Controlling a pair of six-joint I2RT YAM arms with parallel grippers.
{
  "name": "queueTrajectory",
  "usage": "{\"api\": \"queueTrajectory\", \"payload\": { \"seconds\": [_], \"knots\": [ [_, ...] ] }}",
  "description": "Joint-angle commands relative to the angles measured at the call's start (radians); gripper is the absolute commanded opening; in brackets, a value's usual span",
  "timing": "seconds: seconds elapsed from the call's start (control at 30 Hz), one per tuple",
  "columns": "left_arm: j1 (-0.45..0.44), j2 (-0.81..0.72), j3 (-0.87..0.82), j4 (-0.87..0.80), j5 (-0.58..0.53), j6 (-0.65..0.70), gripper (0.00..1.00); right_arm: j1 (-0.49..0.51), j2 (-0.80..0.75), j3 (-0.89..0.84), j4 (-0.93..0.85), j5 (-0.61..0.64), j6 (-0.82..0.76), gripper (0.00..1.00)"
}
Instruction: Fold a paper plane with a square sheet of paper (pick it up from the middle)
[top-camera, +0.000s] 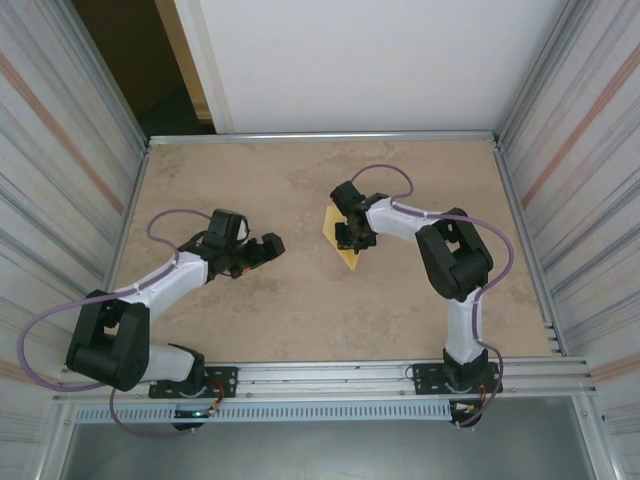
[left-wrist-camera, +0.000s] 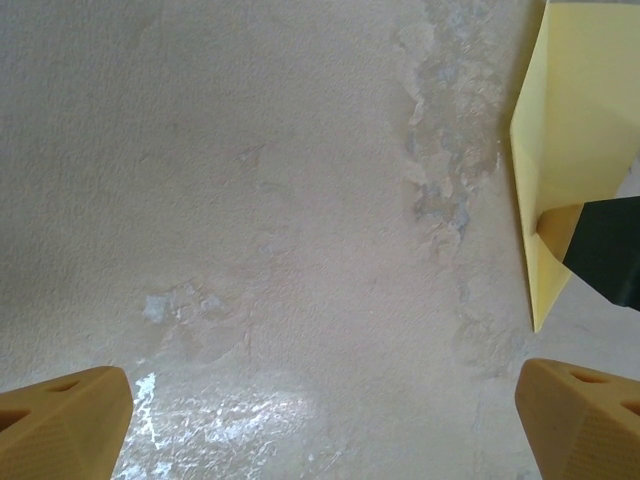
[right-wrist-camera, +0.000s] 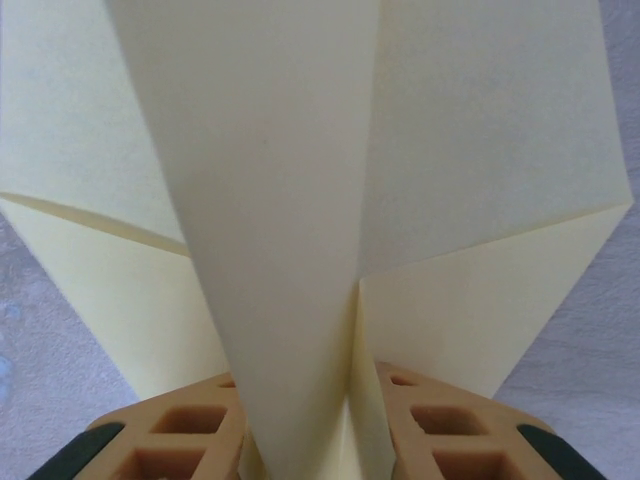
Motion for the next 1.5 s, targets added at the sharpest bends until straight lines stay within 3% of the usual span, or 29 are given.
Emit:
{"api": "queueTrajectory", "payload": {
  "seconds": [0.0, 0.63, 1.27, 1.47],
  "knots": [
    [0.003, -0.006, -0.009, 0.000, -0.012, 0.014, 0.99, 0.004, 0.100, -0.028, -0.011, 0.038, 0.007, 0.31],
    [0.004, -0.005, -0.002, -0.004, -0.009, 0.012, 0.99, -0.017, 0.136, 0.062, -0.010, 0.047, 0.037, 0.34],
    [0.010, -0.085, 0.089, -0.100, -0.077, 0.050, 0.99, -0.047, -0.162, 0.132, -0.094, 0.040, 0.026, 0.41],
    [0.051, -0.170, 0.124, -0.141, -0.169, 0.098, 0.99, -0.098, -0.392, 0.032, -0.079, 0.144, 0.013, 0.54]
  ]
}}
